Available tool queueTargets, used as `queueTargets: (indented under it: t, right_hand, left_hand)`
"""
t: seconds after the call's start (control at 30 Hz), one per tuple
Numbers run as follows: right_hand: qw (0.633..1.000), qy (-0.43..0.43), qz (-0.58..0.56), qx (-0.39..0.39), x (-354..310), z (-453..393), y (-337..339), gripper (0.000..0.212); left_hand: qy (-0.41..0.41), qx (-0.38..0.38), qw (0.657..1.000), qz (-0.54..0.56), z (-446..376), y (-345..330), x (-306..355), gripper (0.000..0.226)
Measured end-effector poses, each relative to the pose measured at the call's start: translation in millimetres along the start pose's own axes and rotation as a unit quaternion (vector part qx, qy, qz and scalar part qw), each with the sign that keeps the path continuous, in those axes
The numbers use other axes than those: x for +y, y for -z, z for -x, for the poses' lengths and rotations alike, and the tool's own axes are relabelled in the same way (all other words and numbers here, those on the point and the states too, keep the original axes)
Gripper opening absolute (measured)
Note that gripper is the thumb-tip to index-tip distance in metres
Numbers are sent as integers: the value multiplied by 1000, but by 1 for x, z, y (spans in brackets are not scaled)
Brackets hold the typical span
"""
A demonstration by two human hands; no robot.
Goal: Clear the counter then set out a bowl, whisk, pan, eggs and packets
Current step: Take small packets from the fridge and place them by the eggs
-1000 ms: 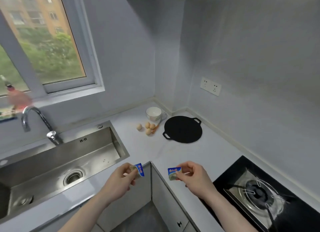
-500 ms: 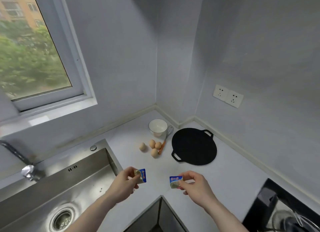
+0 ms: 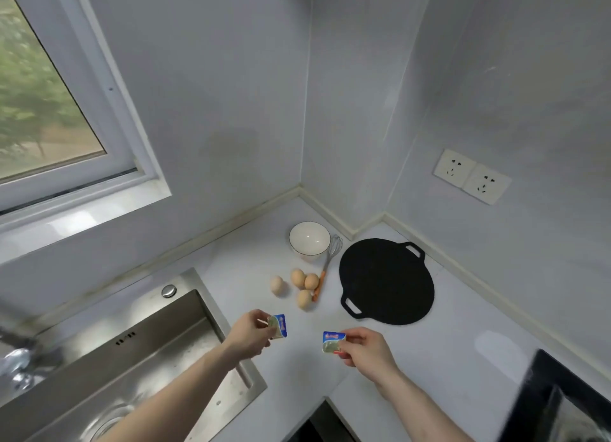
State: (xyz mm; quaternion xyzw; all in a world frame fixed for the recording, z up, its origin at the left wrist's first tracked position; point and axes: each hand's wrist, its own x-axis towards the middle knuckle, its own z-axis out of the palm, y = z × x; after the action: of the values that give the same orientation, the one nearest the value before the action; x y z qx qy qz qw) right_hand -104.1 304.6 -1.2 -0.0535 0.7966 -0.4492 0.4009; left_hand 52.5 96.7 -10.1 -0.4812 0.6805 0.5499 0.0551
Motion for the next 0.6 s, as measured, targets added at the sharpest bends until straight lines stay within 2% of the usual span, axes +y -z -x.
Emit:
queueTargets:
  t: [0.27, 0.5, 0.6]
  right_hand:
    - [996, -89, 5, 12, 2, -78, -17, 20]
    - [993, -106, 39, 20, 1, -121, -43, 23]
    - [993, -110, 44, 4, 3, -133, -51, 26]
  left_hand:
    - [63, 3, 998, 12, -57, -8, 11, 22]
    - [98, 5, 995, -31, -111, -25, -18, 25]
    - [89, 22, 995, -45, -114, -32, -16, 18]
